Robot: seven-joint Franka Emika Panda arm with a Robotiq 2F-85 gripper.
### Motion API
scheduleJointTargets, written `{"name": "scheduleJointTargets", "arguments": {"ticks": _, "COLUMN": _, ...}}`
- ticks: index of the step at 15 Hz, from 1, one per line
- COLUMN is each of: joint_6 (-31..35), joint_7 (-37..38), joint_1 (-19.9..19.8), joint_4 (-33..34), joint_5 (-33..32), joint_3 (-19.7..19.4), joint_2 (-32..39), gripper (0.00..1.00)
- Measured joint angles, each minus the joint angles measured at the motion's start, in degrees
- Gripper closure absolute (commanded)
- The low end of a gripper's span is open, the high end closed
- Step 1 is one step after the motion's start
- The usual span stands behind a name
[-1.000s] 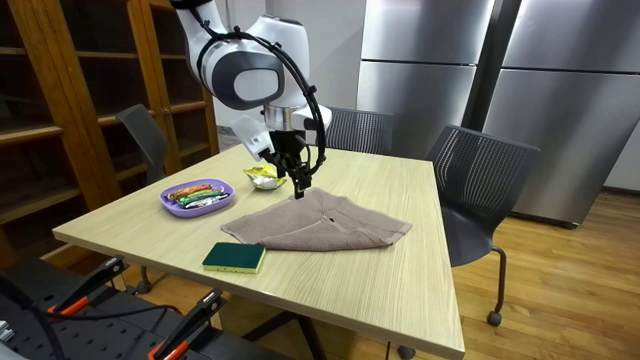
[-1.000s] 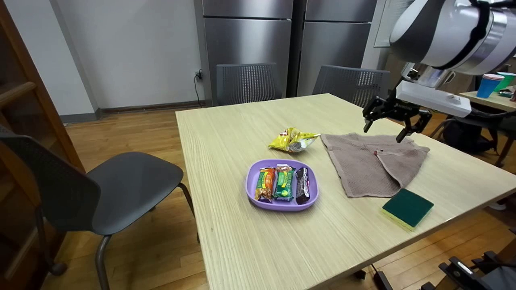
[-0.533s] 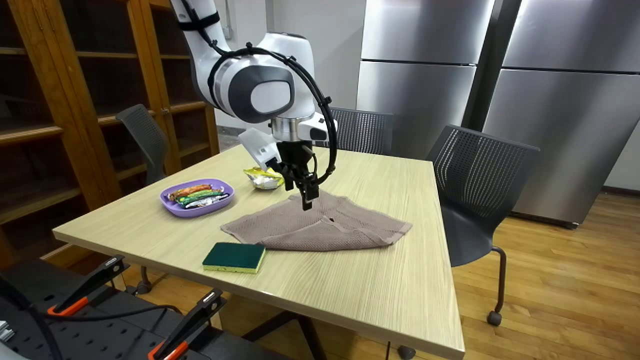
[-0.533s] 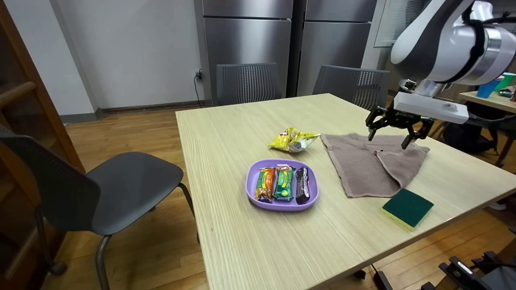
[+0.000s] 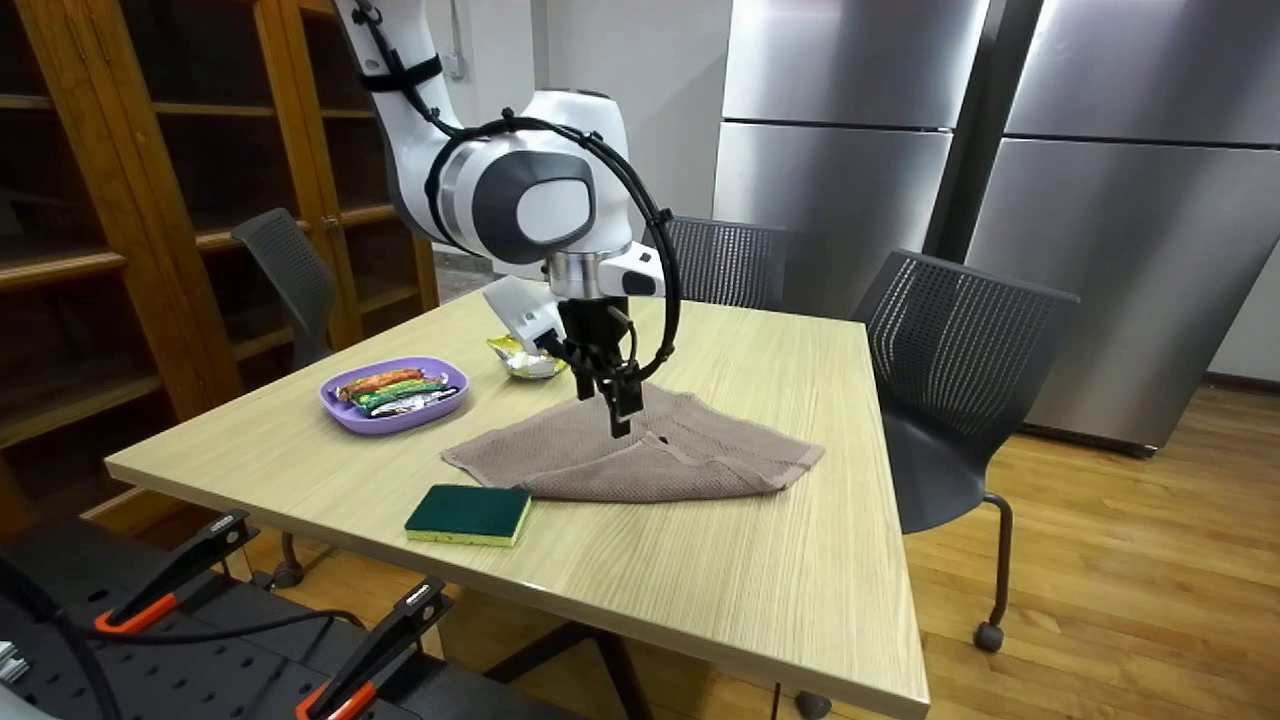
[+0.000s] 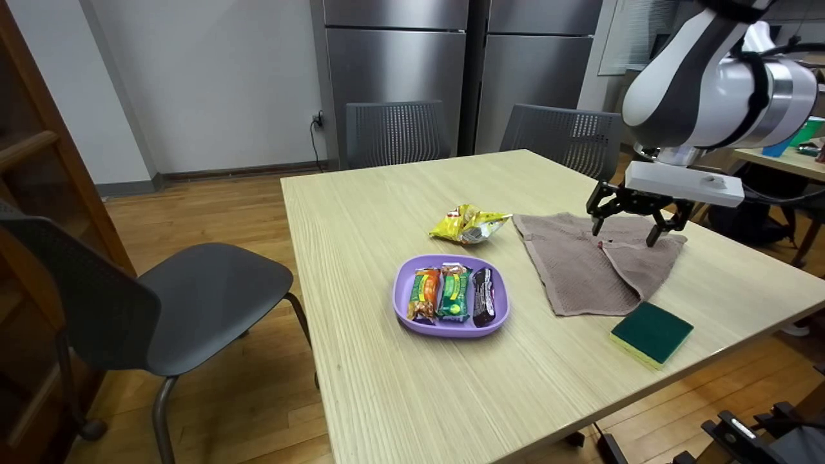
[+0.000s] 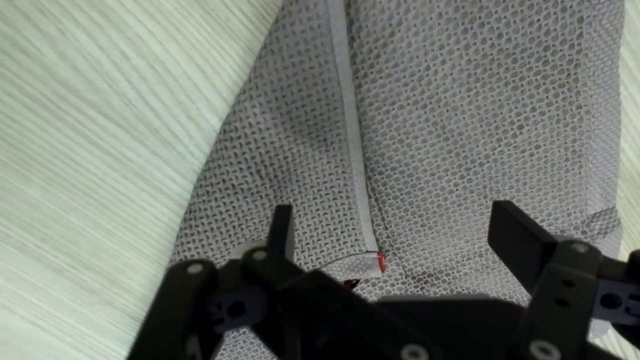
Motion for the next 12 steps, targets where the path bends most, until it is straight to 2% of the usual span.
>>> {"name": "scheduleJointTargets", "arguments": {"ticks": 12, "joint_6": -0.07, "joint_7": 0.66, "joint_1": 3.93, "joint_4": 0.21, "joint_5": -0.06, "joint_3": 0.75, "joint_2": 0.04, "gripper": 0.00}}
